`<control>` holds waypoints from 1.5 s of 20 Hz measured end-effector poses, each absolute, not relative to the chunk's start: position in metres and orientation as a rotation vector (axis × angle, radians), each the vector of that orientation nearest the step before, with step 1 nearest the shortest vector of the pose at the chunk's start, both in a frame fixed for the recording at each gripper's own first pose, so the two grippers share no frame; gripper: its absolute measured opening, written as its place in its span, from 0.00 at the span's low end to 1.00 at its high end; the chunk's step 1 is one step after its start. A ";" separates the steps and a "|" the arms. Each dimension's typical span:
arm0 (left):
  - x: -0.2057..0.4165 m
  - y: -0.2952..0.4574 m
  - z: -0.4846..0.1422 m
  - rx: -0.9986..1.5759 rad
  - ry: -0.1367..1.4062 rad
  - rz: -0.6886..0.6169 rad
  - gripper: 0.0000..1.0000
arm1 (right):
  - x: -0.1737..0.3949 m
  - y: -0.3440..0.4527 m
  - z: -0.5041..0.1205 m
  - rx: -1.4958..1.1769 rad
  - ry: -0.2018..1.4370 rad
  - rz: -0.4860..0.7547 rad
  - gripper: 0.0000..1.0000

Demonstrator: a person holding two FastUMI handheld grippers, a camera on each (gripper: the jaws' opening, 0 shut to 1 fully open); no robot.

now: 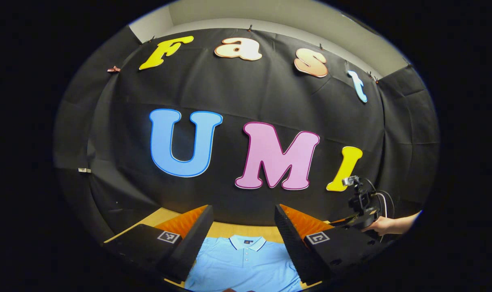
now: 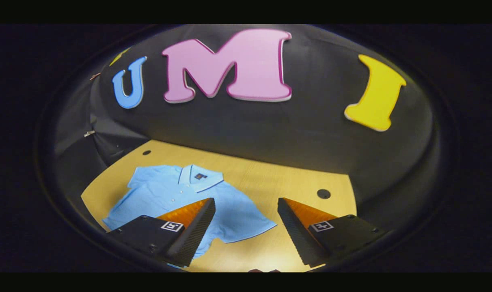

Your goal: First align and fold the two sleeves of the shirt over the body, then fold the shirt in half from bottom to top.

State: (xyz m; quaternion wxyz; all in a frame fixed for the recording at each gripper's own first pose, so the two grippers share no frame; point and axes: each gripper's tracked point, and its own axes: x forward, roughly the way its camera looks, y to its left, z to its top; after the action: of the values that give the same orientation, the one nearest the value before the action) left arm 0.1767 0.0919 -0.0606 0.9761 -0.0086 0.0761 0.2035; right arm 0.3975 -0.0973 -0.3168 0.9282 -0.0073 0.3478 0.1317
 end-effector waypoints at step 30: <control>0.109 0.218 -0.118 -0.056 0.285 0.582 0.97 | 0.413 -0.003 -0.405 0.223 0.941 0.340 0.13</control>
State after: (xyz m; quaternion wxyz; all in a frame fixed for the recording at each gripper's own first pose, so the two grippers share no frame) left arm 0.1090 0.2180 -0.1183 0.9476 -0.0275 0.1399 0.2858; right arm 0.4133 -0.0031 -0.4054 0.8715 0.1064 0.4502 0.1626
